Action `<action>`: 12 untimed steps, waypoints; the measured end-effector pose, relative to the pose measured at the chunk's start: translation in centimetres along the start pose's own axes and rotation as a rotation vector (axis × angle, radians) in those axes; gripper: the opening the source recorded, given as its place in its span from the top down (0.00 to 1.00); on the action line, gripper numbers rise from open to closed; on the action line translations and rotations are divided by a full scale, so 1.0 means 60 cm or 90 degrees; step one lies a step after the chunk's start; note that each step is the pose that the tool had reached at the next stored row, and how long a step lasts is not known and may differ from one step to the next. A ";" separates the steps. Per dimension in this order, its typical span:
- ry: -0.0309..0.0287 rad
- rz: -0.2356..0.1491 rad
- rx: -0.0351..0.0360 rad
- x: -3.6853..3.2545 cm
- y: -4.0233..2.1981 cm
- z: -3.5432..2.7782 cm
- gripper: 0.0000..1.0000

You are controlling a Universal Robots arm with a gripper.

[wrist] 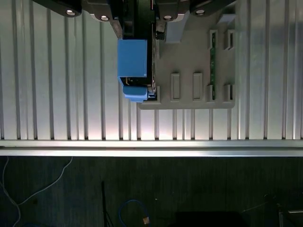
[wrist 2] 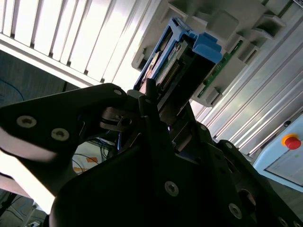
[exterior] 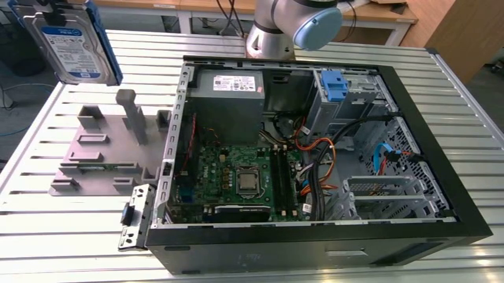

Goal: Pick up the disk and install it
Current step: 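Pick up the disk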

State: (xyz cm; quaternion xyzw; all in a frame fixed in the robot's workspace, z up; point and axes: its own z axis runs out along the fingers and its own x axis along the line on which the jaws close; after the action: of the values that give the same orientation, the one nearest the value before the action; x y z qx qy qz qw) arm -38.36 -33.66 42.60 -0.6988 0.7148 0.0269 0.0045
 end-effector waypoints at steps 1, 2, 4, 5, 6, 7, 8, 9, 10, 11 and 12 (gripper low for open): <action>0.0000 0.000 0.0001 0.000 0.000 0.000 0.65; -0.0001 0.000 0.0002 0.000 0.000 0.000 0.65; 0.0000 0.000 -0.0001 0.000 0.000 -0.003 0.65; 0.0000 0.000 -0.0001 0.000 0.000 -0.005 0.65; 0.0000 0.000 0.0000 0.000 0.000 -0.007 0.65; 0.0000 0.000 0.0000 0.000 0.000 -0.010 0.65; 0.0000 0.000 0.0001 -0.001 0.000 -0.012 0.65; 0.0000 0.000 0.0000 -0.001 0.000 -0.014 0.65; 0.0000 0.000 0.0000 -0.001 0.001 -0.017 0.65; 0.0000 0.000 0.0000 -0.001 0.001 -0.020 0.65; 0.0000 0.000 0.0000 -0.001 0.001 -0.022 0.65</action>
State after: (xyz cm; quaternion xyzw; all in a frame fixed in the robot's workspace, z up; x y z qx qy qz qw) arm -38.37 -33.66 43.92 -0.6988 0.7148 0.0269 0.0046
